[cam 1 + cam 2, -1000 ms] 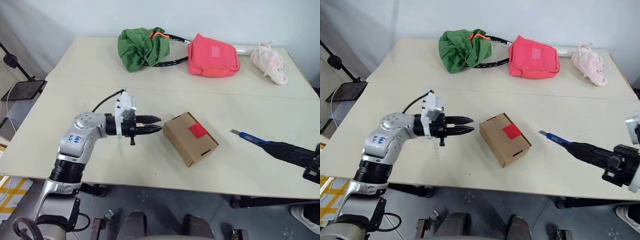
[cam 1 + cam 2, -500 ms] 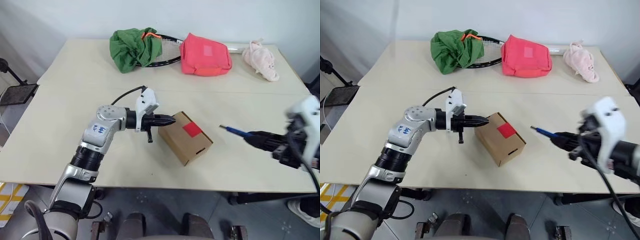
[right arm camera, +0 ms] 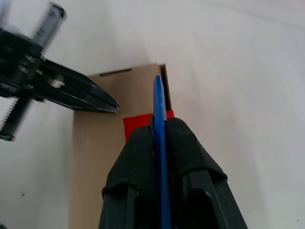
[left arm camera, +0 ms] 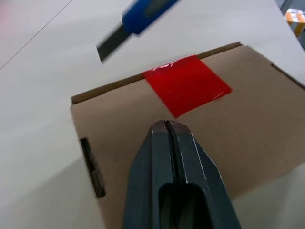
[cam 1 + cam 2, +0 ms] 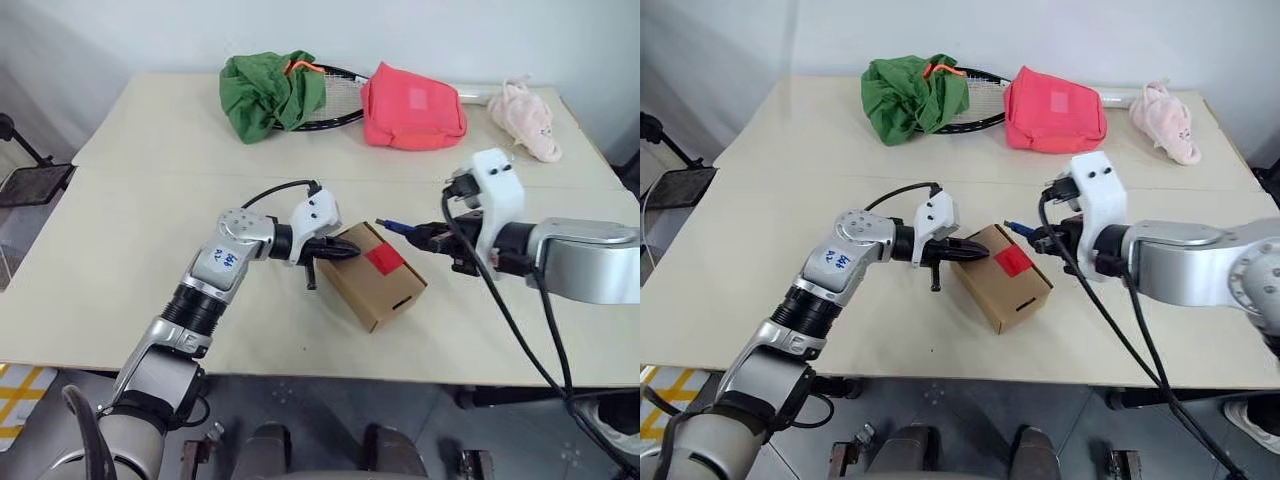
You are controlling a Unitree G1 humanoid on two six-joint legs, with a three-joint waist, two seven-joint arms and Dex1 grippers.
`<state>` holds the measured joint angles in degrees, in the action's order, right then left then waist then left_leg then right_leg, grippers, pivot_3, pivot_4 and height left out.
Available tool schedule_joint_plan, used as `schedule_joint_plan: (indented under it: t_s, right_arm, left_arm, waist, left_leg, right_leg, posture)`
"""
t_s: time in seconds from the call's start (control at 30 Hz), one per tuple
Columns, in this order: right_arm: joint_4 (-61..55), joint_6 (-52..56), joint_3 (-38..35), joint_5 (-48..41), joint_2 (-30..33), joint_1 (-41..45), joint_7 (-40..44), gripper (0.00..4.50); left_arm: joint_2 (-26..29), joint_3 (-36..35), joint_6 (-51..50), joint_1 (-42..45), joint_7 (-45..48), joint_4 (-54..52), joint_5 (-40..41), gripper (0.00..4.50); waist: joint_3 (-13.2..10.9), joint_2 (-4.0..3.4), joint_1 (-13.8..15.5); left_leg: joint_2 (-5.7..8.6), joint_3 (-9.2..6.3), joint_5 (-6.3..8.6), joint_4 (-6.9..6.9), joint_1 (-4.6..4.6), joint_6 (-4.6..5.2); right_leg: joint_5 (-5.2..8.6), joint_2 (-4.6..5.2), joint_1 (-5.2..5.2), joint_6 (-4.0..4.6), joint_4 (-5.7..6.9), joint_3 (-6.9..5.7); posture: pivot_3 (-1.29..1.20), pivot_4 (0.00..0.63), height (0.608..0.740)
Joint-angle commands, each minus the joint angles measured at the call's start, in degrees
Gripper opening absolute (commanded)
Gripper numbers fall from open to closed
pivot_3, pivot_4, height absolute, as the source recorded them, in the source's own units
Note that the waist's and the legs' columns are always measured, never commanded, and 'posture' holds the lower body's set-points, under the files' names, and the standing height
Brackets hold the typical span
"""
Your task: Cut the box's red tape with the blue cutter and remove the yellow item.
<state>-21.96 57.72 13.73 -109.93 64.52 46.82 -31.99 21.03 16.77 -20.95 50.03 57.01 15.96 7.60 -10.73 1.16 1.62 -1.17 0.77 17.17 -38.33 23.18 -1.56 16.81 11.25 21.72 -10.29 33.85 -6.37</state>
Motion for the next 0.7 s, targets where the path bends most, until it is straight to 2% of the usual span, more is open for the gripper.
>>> schedule_joint_plan:
  t_s: [0.03, 0.7]
  right_arm:
    - [0.56, 0.7, 0.0, -1.85, -1.67, 2.55, -2.51, 0.12]
    - [0.77, 1.16, -0.95, -0.43, -3.66, -0.83, -4.6, 0.12]
  left_arm:
    - [0.1, 1.03, -1.21, -1.36, -0.32, -1.49, -1.47, 0.0]
    - [-0.24, 1.9, -3.53, -3.24, 0.24, -3.61, -1.93, 0.0]
  waist:
    - [0.0, 0.0, -0.11]
    - [0.01, -0.02, -0.11]
  left_leg:
    - [0.0, 0.01, 0.0, 0.0, 0.0, 0.0]
    - [-0.01, 0.02, 0.0, -0.07, -0.02, 0.0]
  right_leg:
    - [0.0, 0.0, 0.0, 0.0, 0.0, 0.0]
    - [0.0, 0.0, -0.02, 0.0, 0.04, 0.0]
  posture:
    - [0.0, 0.15, 0.74]
    - [0.0, 0.15, 0.74]
